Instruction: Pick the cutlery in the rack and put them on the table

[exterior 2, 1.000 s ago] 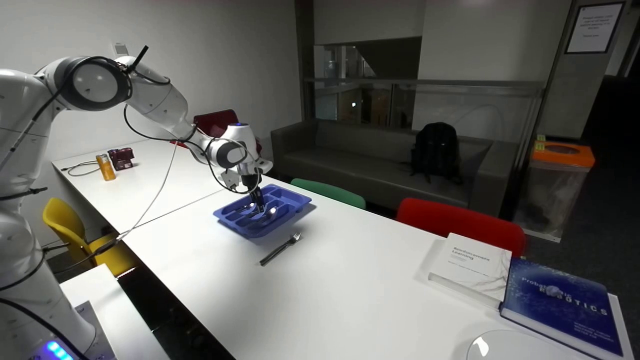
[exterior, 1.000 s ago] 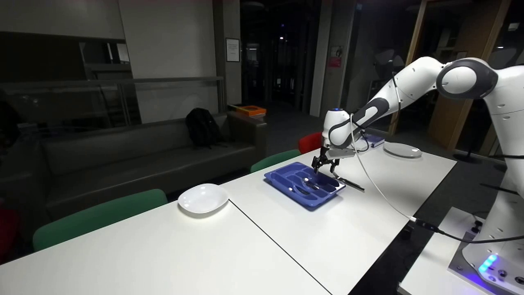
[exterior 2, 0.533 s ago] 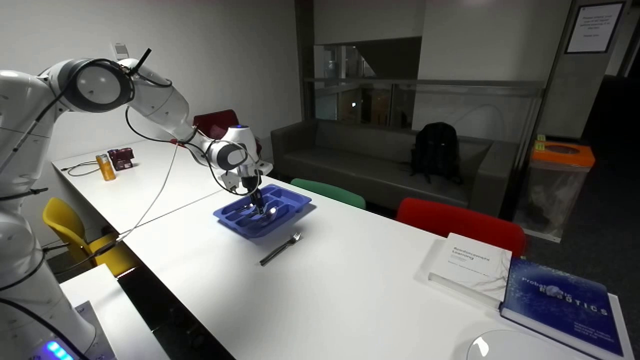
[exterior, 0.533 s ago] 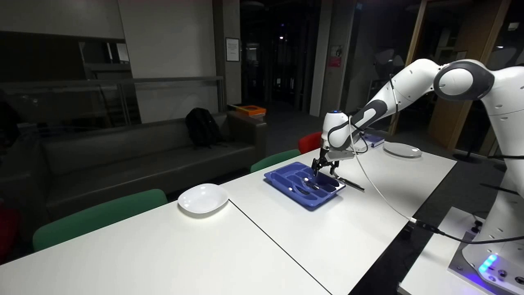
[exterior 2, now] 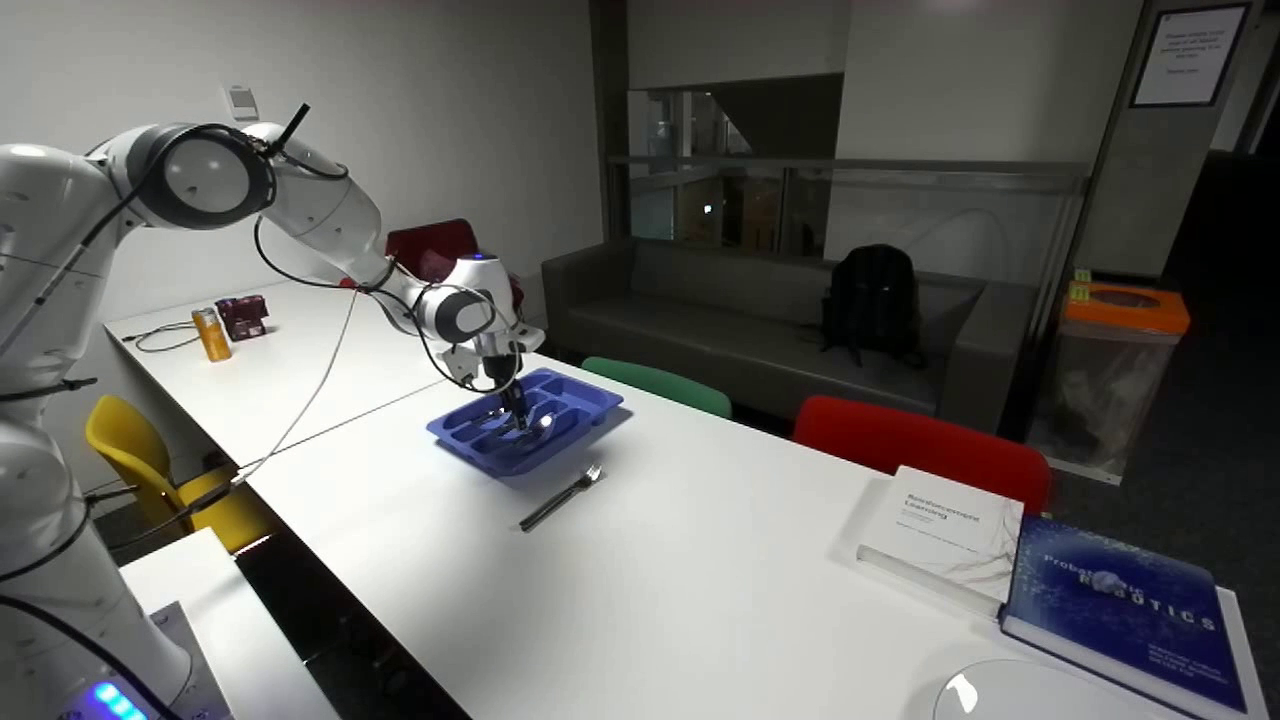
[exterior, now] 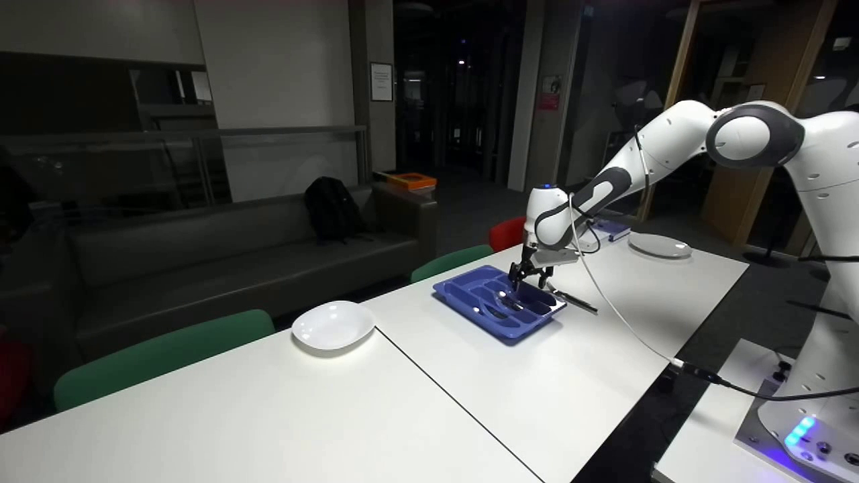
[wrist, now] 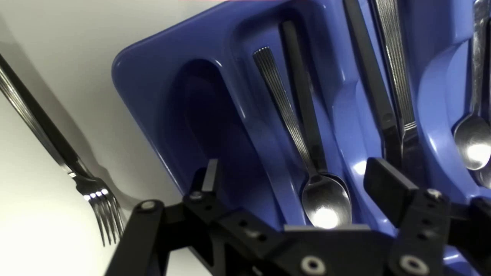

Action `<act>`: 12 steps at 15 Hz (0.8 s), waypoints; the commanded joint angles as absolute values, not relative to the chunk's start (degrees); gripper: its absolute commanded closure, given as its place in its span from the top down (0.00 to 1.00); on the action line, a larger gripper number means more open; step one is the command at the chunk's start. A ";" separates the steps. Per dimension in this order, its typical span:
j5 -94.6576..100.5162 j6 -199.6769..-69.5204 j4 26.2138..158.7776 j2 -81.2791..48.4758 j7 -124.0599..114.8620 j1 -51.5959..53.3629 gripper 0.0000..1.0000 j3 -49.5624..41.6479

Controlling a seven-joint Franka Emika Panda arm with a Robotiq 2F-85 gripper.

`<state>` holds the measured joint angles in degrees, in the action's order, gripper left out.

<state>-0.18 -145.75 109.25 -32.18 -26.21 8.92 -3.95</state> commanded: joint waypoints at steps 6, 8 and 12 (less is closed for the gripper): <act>-0.45 -145.04 102.17 -38.46 -24.25 9.70 1.00 -3.42; -0.49 -145.11 101.03 -39.68 -23.39 9.50 1.00 -3.28; -0.62 -144.44 98.50 -41.94 -21.03 9.17 1.00 -2.91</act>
